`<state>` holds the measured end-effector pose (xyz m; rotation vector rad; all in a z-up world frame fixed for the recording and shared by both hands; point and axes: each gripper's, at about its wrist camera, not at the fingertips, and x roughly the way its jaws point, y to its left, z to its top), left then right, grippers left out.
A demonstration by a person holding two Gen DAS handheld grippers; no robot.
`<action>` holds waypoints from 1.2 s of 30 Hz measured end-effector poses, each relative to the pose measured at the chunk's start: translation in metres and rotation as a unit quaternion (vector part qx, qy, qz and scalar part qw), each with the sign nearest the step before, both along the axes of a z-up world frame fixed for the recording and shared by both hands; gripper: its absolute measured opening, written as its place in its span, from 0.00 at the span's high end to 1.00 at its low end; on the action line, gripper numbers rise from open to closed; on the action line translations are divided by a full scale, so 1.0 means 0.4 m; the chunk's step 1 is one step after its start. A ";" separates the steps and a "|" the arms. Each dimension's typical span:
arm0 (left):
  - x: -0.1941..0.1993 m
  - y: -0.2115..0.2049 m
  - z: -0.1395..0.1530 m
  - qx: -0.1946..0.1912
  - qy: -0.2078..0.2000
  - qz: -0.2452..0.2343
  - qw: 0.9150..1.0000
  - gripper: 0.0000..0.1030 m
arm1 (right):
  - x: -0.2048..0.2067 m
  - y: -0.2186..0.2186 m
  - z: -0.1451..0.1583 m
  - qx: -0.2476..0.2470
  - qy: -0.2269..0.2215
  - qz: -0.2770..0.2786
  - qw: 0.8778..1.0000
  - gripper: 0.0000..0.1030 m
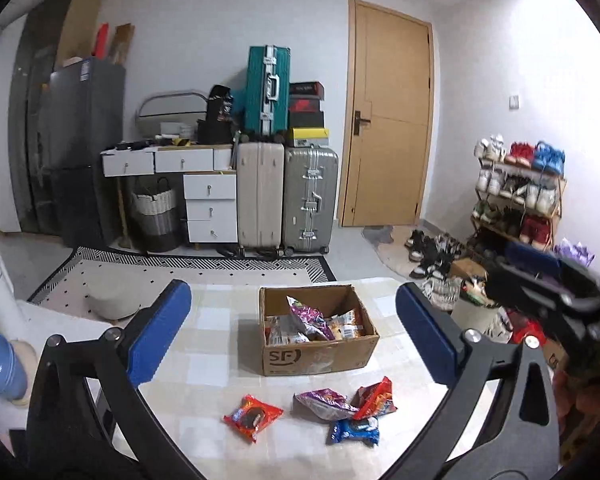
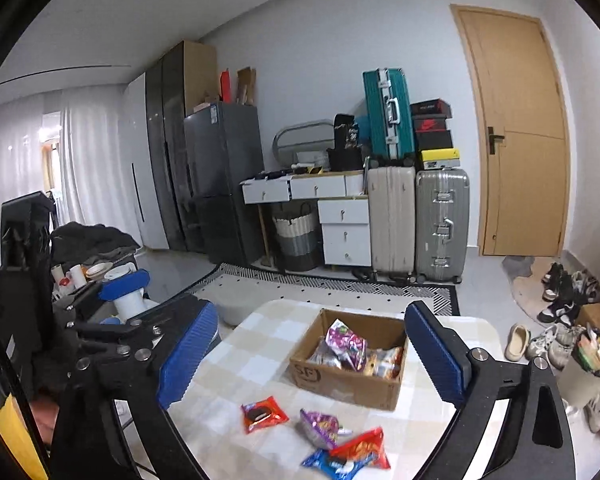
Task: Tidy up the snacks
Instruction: 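Withdraw both tools from the box back toward the remaining snacks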
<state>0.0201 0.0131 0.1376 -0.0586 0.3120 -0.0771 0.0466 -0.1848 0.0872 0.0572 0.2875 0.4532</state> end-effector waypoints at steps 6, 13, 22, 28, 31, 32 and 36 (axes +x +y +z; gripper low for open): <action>-0.178 0.012 -0.023 -0.003 -0.015 -0.001 1.000 0.01 | -0.184 -0.011 -0.066 0.012 -0.045 -0.002 0.999 0.01; -0.329 0.022 -0.116 0.007 -0.008 0.016 1.000 0.01 | -0.277 -0.006 -0.142 0.021 -0.050 -0.002 0.999 0.01; -0.276 0.069 -0.262 -0.009 0.054 0.029 0.998 0.01 | -0.222 -0.015 -0.227 0.034 -0.005 -0.005 0.999 0.01; -0.171 0.112 -0.347 -0.027 0.093 0.039 0.995 0.01 | -0.185 -0.022 -0.280 0.031 0.010 -0.013 0.999 0.01; -0.115 0.120 -0.401 -0.030 0.116 0.034 0.992 0.01 | -0.160 -0.027 -0.312 0.031 0.025 -0.019 0.999 0.01; -0.057 0.111 -0.404 -0.029 0.122 0.033 0.992 0.01 | -0.148 -0.030 -0.325 0.031 0.031 -0.022 0.999 0.01; 0.023 0.098 -0.474 -0.030 0.145 0.022 0.989 0.01 | -0.097 -0.045 -0.374 0.037 0.059 -0.028 0.997 0.01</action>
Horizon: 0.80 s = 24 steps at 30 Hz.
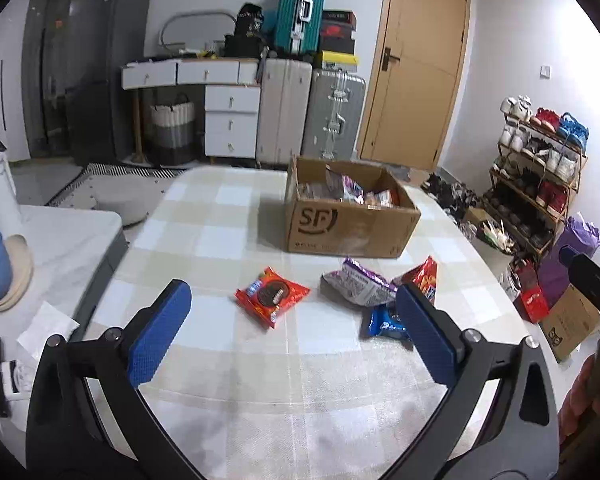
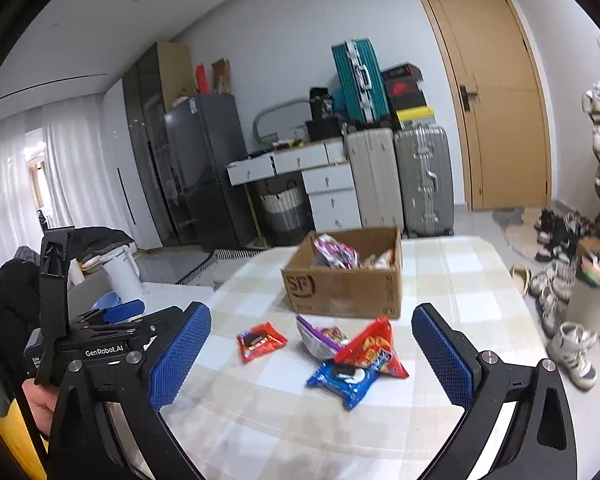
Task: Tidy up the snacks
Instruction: 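Withdraw both tools from the box back toward the remaining snacks, then grasp the red triangular snack bag with the right tool while the left tool grasps the red Oreo pack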
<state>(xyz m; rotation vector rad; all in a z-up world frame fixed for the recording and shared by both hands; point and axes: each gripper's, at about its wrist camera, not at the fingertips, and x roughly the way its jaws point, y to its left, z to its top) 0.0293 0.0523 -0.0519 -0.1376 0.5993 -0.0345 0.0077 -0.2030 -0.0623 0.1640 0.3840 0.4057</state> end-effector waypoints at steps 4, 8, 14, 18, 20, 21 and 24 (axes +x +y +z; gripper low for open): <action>0.075 -0.037 -0.064 0.004 0.025 -0.015 1.000 0.01 | 0.053 -0.011 -0.049 -0.003 0.023 -0.005 1.000 0.01; 0.145 -0.065 -0.127 0.014 0.050 -0.027 0.998 0.01 | 0.122 -0.020 -0.106 -0.008 0.050 -0.005 0.999 0.01; 0.253 -0.059 -0.214 0.001 0.095 -0.024 0.995 0.01 | 0.237 -0.025 -0.193 -0.012 0.099 0.005 0.995 0.01; 0.305 -0.065 -0.250 0.004 0.110 -0.030 0.993 0.01 | 0.299 -0.019 -0.234 -0.008 0.123 0.015 0.992 0.01; 0.339 -0.066 -0.267 0.011 0.116 -0.031 0.993 0.01 | 0.339 -0.015 -0.256 -0.010 0.134 0.019 0.991 0.01; 0.349 -0.062 -0.272 0.014 0.117 -0.027 0.993 0.01 | 0.353 -0.013 -0.264 -0.010 0.140 0.018 0.990 0.01; 0.389 -0.032 -0.299 0.009 0.128 -0.010 0.992 0.01 | 0.404 -0.007 -0.290 -0.008 0.155 0.023 0.988 0.02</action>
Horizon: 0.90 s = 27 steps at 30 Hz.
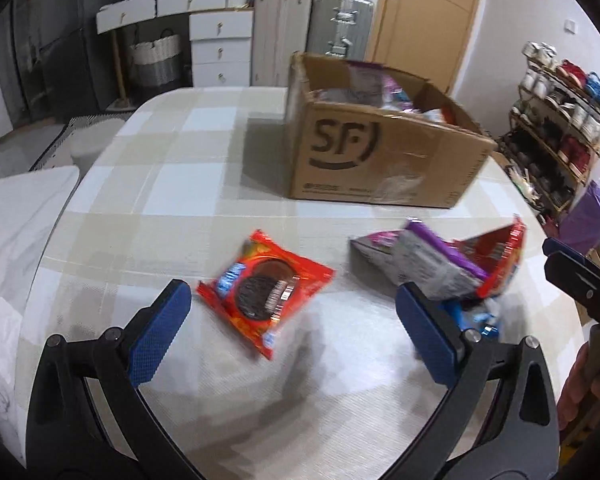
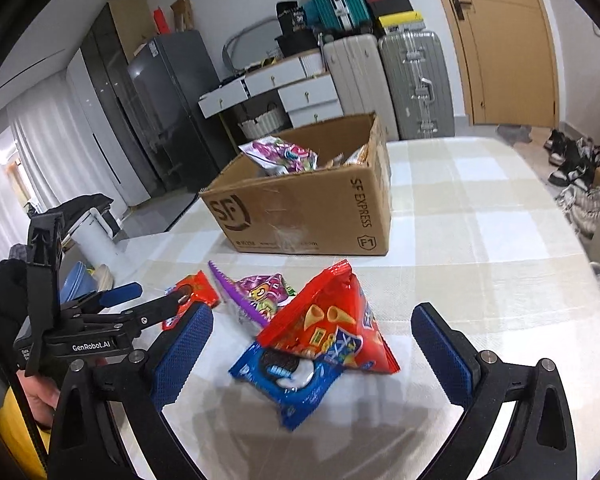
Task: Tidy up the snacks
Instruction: 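Grasp the red triangular snack bag with the right tool while the left tool grasps the red Oreo pack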
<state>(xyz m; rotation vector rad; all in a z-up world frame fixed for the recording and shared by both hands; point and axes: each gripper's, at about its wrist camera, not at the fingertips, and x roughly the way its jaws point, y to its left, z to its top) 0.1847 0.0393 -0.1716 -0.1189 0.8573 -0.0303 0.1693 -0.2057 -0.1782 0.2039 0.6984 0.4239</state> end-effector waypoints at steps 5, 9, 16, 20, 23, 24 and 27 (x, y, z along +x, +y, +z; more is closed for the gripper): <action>0.052 0.034 -0.040 0.001 0.018 0.020 1.000 0.01 | 0.067 0.020 -0.040 -0.006 0.022 0.006 1.000 0.19; 0.083 0.050 -0.066 0.001 0.026 0.024 0.999 0.01 | 0.103 0.022 -0.069 0.008 0.048 -0.001 0.999 0.27; 0.116 0.064 -0.108 0.005 0.039 0.013 0.999 0.01 | 0.109 0.029 -0.104 0.013 0.063 0.006 0.998 0.33; 0.129 0.068 -0.125 0.005 0.043 0.010 0.999 0.01 | 0.107 0.031 -0.117 0.003 0.062 0.004 0.998 0.41; 0.138 0.071 -0.132 0.006 0.047 0.004 0.999 0.02 | 0.100 0.028 -0.120 0.004 0.055 0.004 0.998 0.44; 0.142 0.072 -0.135 0.007 0.049 0.003 0.999 0.05 | 0.098 0.026 -0.121 0.005 0.054 0.003 0.999 0.45; 0.136 0.072 -0.138 0.009 0.048 -0.002 0.999 0.14 | 0.094 0.022 -0.123 0.011 0.052 0.002 0.999 0.46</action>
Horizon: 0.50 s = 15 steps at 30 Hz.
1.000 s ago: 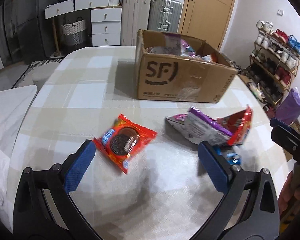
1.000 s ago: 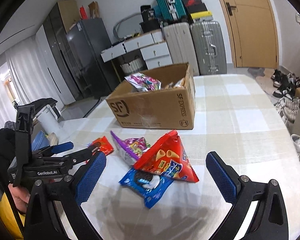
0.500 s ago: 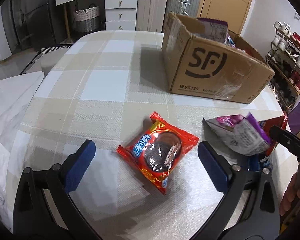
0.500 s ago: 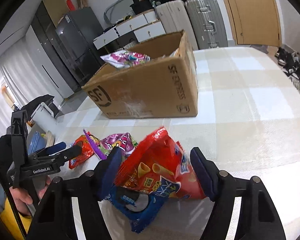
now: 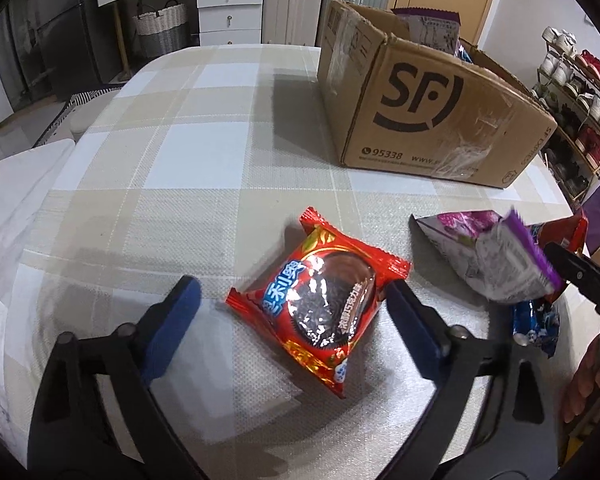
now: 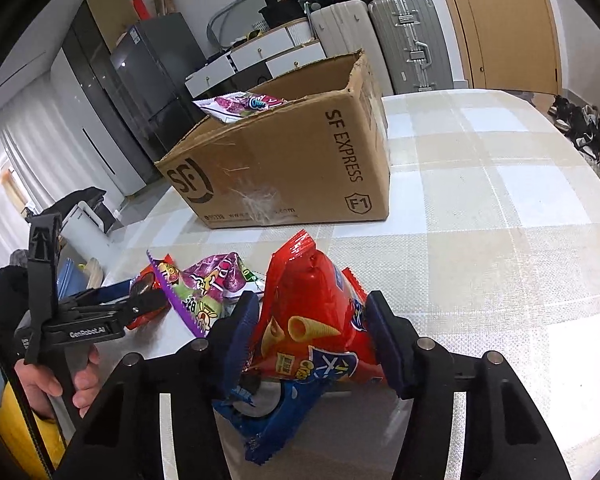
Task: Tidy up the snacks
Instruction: 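Grasp the red triangular snack bag with the right tool while the left tool grasps the red Oreo pack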
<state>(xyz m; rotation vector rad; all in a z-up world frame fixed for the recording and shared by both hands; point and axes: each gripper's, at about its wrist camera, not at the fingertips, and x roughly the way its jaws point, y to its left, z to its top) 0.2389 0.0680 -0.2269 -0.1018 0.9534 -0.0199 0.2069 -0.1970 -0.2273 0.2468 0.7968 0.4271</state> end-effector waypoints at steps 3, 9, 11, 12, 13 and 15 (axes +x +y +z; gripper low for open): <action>-0.007 -0.009 0.004 0.001 -0.006 -0.015 1.000 0.33 | -0.002 -0.004 0.000 0.008 0.000 -0.001 1.000 0.46; -0.015 -0.021 0.011 -0.010 -0.004 -0.036 0.999 0.60 | -0.003 -0.019 0.000 0.027 0.000 -0.002 1.000 0.46; -0.022 -0.022 0.013 -0.015 -0.002 -0.038 0.999 0.61 | -0.008 -0.026 0.001 0.032 -0.005 -0.003 0.999 0.48; -0.028 -0.025 0.016 -0.016 -0.002 -0.040 0.999 0.61 | -0.009 -0.026 0.002 0.033 -0.006 -0.004 0.999 0.49; -0.034 -0.027 0.022 -0.013 -0.005 -0.041 0.999 0.61 | -0.011 -0.027 0.004 0.035 -0.008 -0.004 0.999 0.50; -0.049 -0.032 0.036 -0.009 -0.010 -0.042 0.999 0.61 | -0.015 -0.028 0.008 0.039 -0.012 -0.004 0.999 0.58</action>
